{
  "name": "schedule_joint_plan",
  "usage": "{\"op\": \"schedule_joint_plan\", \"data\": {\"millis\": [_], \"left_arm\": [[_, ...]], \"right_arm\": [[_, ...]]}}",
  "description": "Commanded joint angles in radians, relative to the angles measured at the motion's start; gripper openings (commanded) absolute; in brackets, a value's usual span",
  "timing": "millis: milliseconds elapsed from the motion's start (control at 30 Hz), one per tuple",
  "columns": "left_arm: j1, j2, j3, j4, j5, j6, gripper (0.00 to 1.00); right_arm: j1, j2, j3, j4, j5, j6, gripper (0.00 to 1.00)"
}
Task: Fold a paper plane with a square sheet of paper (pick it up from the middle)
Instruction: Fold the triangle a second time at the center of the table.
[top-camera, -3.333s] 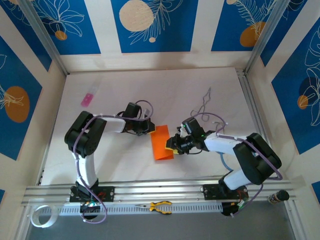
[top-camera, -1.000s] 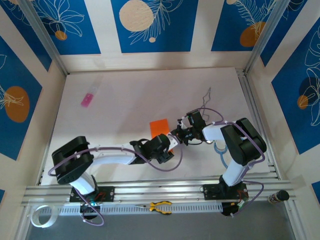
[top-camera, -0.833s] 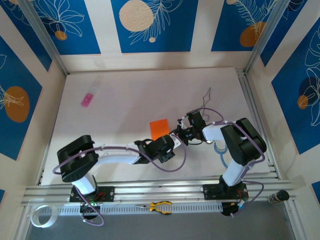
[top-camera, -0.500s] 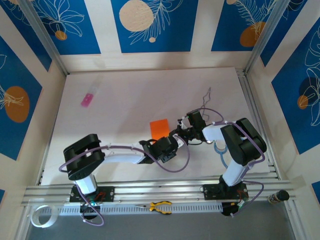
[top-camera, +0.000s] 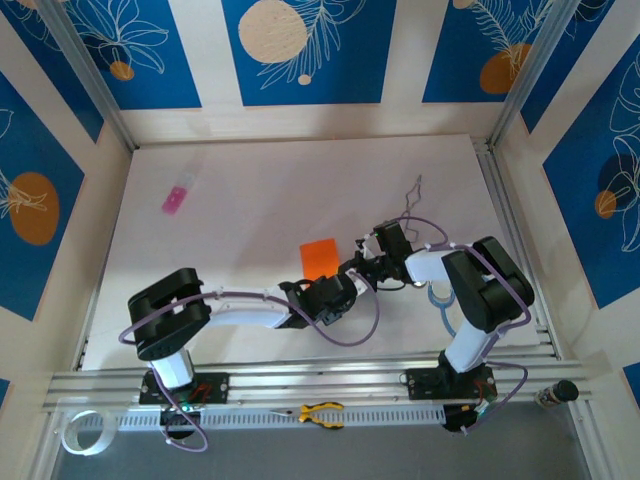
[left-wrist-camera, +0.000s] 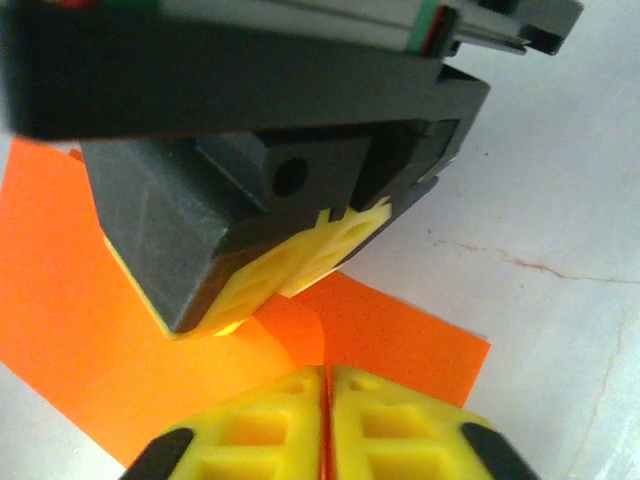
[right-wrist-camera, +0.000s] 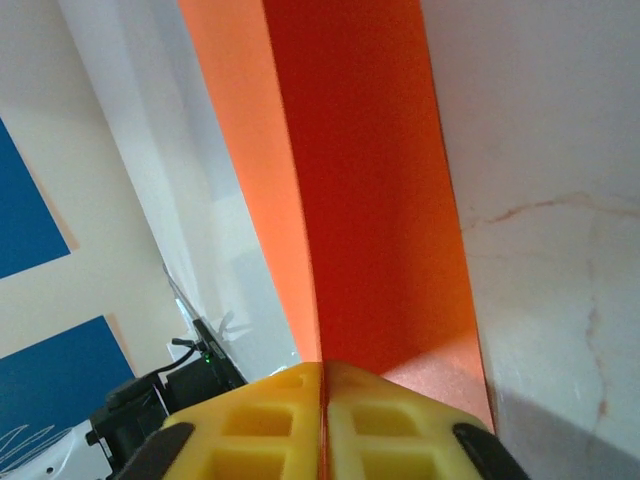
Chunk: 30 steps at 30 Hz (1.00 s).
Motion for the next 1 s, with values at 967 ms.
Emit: {"op": "schedule_joint_plan", "data": {"millis": [967], "left_arm": [[0.349, -0.037, -0.130, 0.290, 0.788, -0.496, 0.00]], "right_arm": [[0.119, -0.360, -0.111, -0.260, 0.278, -0.013, 0.06]]}}
